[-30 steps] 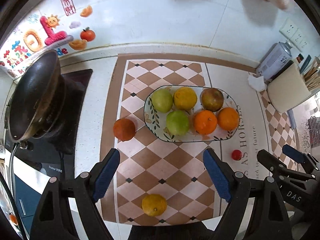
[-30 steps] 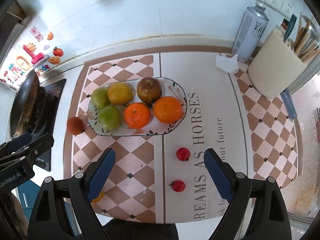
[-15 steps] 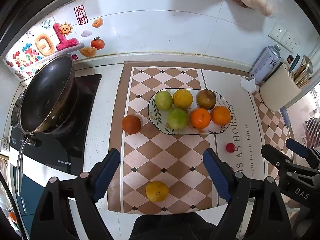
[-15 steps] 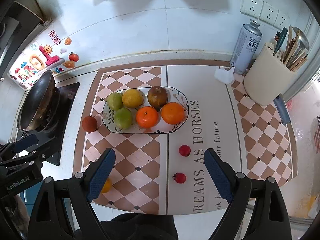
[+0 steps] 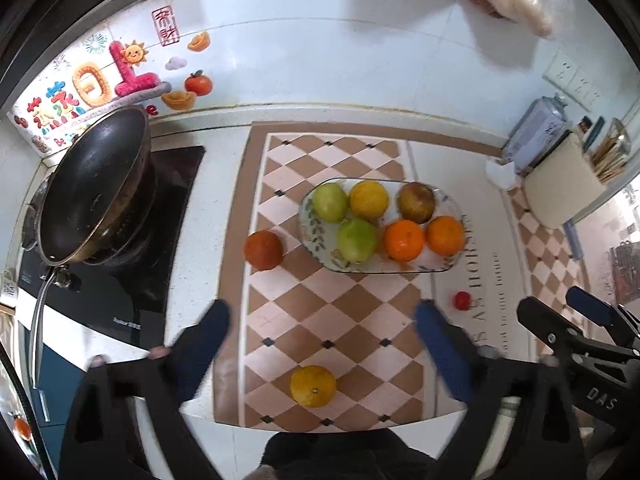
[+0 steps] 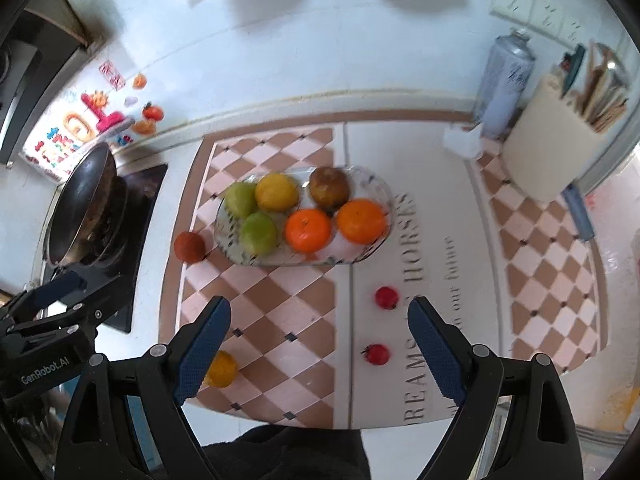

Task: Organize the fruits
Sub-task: 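Grasp the yellow lemon with right tool while left tool moves to the dark red fruit, then close left tool on the dark red fruit while right tool holds the lemon, then lower the lemon onto the plate and open right tool while left tool releases the red fruit there, then lift both tools away from the plate, then grasp a cherry tomato with right tool while left tool grasps the other tomato, then carry both tomatoes to the plate and open both tools, then lift both tools away from the plate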

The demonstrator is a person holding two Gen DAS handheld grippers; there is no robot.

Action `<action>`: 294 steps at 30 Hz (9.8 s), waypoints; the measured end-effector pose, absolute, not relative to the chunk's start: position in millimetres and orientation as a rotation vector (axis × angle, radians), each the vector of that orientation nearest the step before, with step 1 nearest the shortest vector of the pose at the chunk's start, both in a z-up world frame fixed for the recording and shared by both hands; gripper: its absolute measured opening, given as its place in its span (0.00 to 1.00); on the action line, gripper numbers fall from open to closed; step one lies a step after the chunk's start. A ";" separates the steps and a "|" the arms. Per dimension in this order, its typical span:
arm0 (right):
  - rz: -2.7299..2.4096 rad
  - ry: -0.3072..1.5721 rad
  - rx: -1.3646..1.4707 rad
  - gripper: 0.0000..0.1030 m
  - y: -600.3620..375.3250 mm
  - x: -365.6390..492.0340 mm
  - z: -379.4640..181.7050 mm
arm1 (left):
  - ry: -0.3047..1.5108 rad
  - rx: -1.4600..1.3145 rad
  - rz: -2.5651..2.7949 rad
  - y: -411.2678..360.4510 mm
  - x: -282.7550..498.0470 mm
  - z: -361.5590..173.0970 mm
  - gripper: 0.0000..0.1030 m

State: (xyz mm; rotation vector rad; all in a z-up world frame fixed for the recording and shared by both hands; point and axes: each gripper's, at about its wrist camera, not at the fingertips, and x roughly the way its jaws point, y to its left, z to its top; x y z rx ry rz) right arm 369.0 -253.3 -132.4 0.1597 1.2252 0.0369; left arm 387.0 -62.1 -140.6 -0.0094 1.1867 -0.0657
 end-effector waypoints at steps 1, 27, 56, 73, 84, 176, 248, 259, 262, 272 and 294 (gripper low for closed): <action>0.051 1.240 0.162 0.90 -249.1 370.3 -138.5 | 1.189 0.001 -0.046 -57.8 388.2 -144.9 0.97; 0.417 1.648 0.080 0.60 -111.9 378.2 -359.9 | 1.518 -0.155 0.239 60.1 414.8 -278.4 0.97; 0.194 1.619 0.328 0.62 -219.8 427.6 -368.6 | 1.569 -0.120 -0.025 4.4 530.8 -341.5 0.50; 0.213 1.544 0.315 0.60 -228.1 422.7 -335.4 | 1.547 -0.284 -0.060 -9.9 463.5 -313.2 0.50; 0.034 1.373 0.450 0.60 -330.8 492.5 -286.7 | 1.489 -0.444 -0.074 -7.4 537.7 -290.2 0.50; -0.055 0.982 0.210 0.92 -250.8 290.5 -60.3 | 1.019 0.034 -0.156 -48.6 326.4 -97.7 0.92; 0.317 1.324 0.413 0.32 -376.5 441.3 -285.5 | 1.476 -0.490 -0.128 -125.4 475.0 -289.4 0.25; 0.378 1.405 0.319 0.32 -314.8 484.5 -326.1 | 1.515 -0.595 -0.067 -106.5 509.5 -311.5 0.25; 0.379 1.422 0.309 0.32 -309.8 486.9 -333.1 | 1.529 -0.590 -0.062 -107.6 508.5 -315.7 0.25; 0.340 1.431 0.328 0.72 -306.1 490.9 -327.9 | 1.619 -0.571 -0.046 -102.1 510.1 -326.8 0.32; 0.064 1.199 0.124 0.93 -310.9 393.8 -191.3 | 1.283 -0.037 0.031 -99.4 414.2 -201.4 0.95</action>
